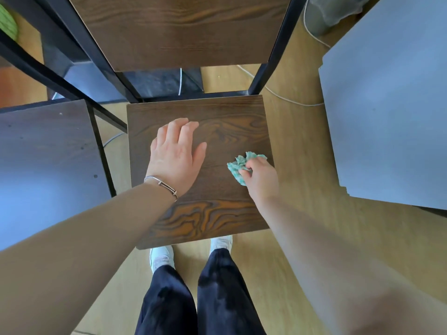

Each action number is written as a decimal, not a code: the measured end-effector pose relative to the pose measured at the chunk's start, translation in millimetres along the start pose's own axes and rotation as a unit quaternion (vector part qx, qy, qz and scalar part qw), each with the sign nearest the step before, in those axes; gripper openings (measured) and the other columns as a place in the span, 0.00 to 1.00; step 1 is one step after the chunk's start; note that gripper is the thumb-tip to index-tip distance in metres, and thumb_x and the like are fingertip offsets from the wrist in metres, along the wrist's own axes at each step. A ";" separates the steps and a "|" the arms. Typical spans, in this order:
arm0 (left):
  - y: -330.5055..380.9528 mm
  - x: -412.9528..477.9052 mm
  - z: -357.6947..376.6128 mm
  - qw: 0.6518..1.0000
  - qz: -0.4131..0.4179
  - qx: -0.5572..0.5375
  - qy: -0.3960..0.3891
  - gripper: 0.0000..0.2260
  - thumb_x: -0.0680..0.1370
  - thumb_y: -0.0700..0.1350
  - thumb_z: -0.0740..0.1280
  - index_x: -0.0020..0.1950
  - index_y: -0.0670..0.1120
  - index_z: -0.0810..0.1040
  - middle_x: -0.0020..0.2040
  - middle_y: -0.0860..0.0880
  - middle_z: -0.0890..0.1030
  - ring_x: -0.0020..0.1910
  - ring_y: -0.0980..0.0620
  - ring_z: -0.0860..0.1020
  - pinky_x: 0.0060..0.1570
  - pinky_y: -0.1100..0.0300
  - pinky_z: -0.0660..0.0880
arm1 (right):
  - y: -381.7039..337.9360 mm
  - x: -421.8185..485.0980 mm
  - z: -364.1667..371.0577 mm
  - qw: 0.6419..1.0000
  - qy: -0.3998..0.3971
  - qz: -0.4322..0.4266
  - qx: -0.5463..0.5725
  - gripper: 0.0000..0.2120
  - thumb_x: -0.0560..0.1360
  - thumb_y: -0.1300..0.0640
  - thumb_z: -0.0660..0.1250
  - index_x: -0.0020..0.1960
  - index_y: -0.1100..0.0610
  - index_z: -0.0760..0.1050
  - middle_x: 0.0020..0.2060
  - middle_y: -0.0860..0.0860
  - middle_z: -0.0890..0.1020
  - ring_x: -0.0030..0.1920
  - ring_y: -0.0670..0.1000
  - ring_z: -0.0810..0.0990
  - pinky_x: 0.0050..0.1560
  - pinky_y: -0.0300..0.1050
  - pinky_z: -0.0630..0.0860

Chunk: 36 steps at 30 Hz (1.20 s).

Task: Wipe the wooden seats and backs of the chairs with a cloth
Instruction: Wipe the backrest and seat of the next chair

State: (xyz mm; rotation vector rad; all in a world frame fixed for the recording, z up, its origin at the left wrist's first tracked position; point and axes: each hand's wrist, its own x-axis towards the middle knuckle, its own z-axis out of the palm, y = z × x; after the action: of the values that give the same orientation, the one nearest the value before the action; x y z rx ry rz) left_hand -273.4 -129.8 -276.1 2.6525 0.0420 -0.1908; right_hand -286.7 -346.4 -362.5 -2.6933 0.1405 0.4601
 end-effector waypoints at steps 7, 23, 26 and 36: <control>-4.6 -34.4 2.1 1.000 0.015 0.000 -0.011 0.20 0.80 0.53 0.60 0.70 0.46 0.69 0.69 0.45 0.69 0.66 0.41 0.66 0.63 0.43 0.66 | -4.2 -59.8 22.8 0.999 -0.013 0.038 0.022 0.13 0.76 0.52 0.70 0.53 0.57 0.69 0.48 0.52 0.78 0.44 0.54 0.78 0.40 0.49 0.76; -32.2 -67.7 -20.4 1.000 0.025 -0.003 0.009 0.20 0.80 0.53 0.60 0.70 0.46 0.69 0.69 0.45 0.69 0.66 0.41 0.67 0.61 0.43 0.67 | -67.2 -139.2 70.4 0.993 -0.108 0.055 0.017 0.12 0.79 0.54 0.64 0.61 0.56 0.72 0.57 0.52 0.76 0.51 0.55 0.78 0.47 0.48 0.74; -37.8 -73.3 -21.3 1.000 0.023 0.000 0.008 0.20 0.80 0.53 0.60 0.69 0.46 0.69 0.69 0.45 0.69 0.65 0.41 0.67 0.61 0.43 0.68 | -82.1 -141.5 72.3 0.985 -0.146 0.052 0.075 0.12 0.77 0.54 0.66 0.59 0.55 0.74 0.54 0.51 0.78 0.51 0.53 0.78 0.49 0.47 0.77; -41.8 -71.1 -29.9 1.000 0.011 0.011 -0.001 0.20 0.81 0.52 0.60 0.70 0.46 0.69 0.69 0.44 0.69 0.66 0.41 0.66 0.63 0.44 0.67 | -82.5 -60.2 -9.5 0.777 -0.076 0.285 0.556 0.06 0.75 0.67 0.67 0.51 0.65 0.74 0.50 0.60 0.80 0.48 0.56 0.83 0.52 0.50 0.82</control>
State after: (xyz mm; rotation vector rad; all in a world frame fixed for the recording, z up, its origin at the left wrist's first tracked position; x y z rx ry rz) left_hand -342.5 -78.7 -259.0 2.6727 0.0091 -0.1884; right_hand -327.1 -273.1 -303.3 -1.3860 0.8876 0.5233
